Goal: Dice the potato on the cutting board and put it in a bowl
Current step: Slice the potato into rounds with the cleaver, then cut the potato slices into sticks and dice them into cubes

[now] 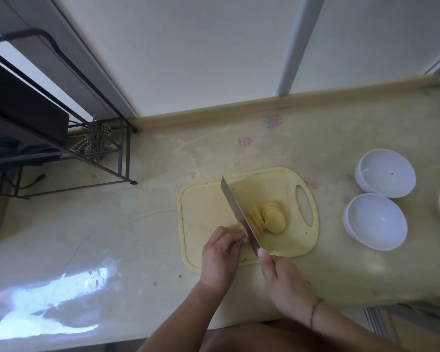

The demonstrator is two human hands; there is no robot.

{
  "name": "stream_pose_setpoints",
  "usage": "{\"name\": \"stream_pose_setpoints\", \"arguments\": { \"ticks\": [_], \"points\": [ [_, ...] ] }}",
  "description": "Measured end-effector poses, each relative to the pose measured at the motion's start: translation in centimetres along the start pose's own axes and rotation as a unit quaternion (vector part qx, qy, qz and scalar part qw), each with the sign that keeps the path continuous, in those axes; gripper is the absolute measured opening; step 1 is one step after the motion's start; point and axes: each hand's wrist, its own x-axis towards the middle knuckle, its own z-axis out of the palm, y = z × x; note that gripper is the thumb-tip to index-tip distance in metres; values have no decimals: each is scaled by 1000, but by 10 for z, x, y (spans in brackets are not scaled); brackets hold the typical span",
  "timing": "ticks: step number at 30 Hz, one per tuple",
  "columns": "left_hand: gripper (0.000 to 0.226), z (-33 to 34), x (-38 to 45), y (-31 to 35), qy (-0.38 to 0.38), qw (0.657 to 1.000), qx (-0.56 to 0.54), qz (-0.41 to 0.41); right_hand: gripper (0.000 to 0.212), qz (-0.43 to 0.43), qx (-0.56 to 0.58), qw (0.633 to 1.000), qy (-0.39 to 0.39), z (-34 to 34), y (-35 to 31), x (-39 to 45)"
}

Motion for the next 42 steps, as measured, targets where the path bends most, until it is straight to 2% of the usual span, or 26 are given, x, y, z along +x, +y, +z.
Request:
{"name": "stream_pose_setpoints", "arguments": {
  "ticks": [4,12,20,25,27,30,34,36,38,42],
  "points": [
    [14,-1,2,-1,-2,1000,8,11,54,-22,-7,1000,2,6,-1,7],
    [20,-7,0,11,-35,999,24,-5,58,-23,65,997,-27,-6,8,0],
    [31,-6,2,16,-72,996,55,-6,61,39,107,991,-69,-4,21,4],
    [29,-2,2,18,-65,995,60,-38,54,26,128,987,-96,-32,8,-11],
    [31,-1,4,18,-72,994,58,-50,53,15,170,978,-117,-51,4,-21],
    [52,0,8,14,-101,992,64,-49,51,40,259,955,-136,-83,3,-38],
    [95,10,16,11,-146,984,97,29,55,61,277,953,-104,-109,18,-45],
    [101,20,22,15,-158,980,107,48,57,68,274,955,-95,-113,25,-43],
    [95,31,25,16,-155,977,131,66,58,69,265,958,-91,-115,30,-40],
    [65,43,29,11,-116,975,161,103,58,65,246,963,-92,-115,36,-38]
  ]
}}
